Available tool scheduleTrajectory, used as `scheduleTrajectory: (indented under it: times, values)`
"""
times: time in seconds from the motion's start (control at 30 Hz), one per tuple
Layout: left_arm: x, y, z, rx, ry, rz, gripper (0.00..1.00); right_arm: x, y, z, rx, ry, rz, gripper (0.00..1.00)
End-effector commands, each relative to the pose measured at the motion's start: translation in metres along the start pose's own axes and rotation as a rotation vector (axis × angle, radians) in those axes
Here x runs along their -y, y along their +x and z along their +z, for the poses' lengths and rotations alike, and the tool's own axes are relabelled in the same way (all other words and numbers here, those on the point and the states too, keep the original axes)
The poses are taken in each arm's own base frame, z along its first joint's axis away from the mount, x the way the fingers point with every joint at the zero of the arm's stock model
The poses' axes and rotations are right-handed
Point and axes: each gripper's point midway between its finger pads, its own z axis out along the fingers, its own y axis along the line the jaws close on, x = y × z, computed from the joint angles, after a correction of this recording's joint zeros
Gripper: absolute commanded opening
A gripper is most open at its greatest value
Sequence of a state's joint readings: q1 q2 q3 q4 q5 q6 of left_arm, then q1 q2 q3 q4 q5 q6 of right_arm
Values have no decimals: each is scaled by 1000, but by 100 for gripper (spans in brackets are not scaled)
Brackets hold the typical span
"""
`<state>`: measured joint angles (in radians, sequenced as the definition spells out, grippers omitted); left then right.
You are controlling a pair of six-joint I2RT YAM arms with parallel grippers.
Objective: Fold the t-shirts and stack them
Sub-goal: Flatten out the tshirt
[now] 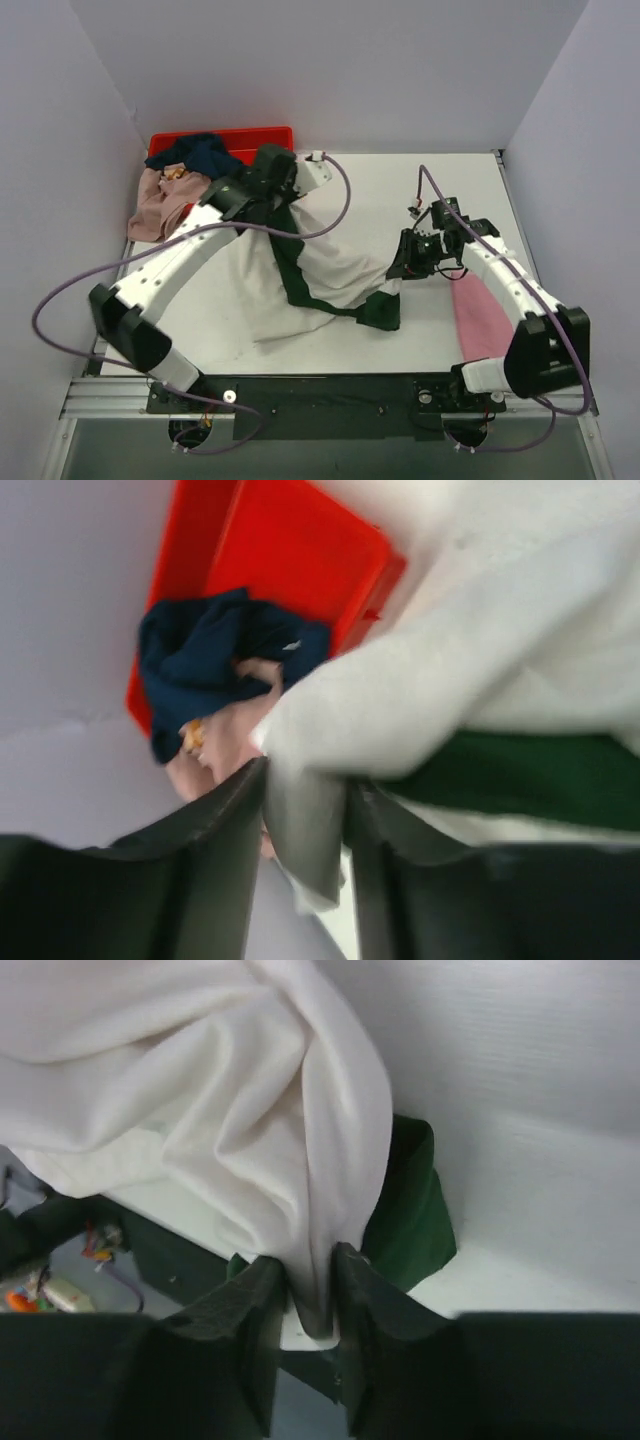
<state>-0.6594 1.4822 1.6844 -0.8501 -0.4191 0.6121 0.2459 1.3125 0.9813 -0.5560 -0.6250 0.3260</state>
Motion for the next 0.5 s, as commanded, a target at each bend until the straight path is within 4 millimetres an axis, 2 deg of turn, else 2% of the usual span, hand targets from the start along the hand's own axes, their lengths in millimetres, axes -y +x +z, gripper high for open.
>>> scheduleTrajectory:
  times: [0.0, 0.03, 0.07, 0.1, 0.13, 0.17, 0.2, 0.23, 0.27, 0.3, 0.33, 0.37, 0.4, 0.43, 0.47]
  values:
    - [45, -41, 73, 109, 116, -8, 62, 62, -22, 19, -28, 284, 89, 27]
    - [54, -41, 94, 87, 119, 2, 79, 77, -27, 17, -29, 364, 104, 34]
    - [53, -42, 101, 79, 102, -9, 83, 82, -34, 13, -29, 396, 124, 36]
    - [55, -41, 106, 60, 101, -17, 85, 89, -39, 7, -13, 447, 128, 42]
    - [54, -45, 101, 65, 110, -48, 85, 86, -46, -4, 22, 466, 118, 44]
    - [60, -45, 94, 72, 161, -52, 86, 87, -49, -11, 49, 515, 90, 48]
    - [65, -43, 86, 79, 191, -54, 86, 85, -54, -28, 108, 568, 52, 49]
    - [68, -47, 65, 130, 250, -51, 86, 75, -53, -31, 127, 588, -11, 53]
    - [81, -36, 60, 128, 303, -12, 86, 72, -56, -47, 185, 639, -69, 55]
    - [90, -35, 33, 185, 388, 23, 85, 53, -51, -50, 213, 632, -154, 58]
    - [114, -20, 26, 179, 482, 49, 84, 53, -46, -50, 212, 654, -186, 59]
    - [128, -9, -1, 208, 581, 81, 78, 39, -37, -48, 214, 626, -236, 59]
    - [150, 12, -8, 177, 665, 99, 74, 33, -26, -42, 193, 600, -244, 59]
    - [168, 33, -27, 155, 766, 131, 70, 27, -13, -35, 167, 569, -266, 57]
    - [189, 57, -32, 101, 836, 146, 68, 17, -4, -27, 147, 510, -267, 56]
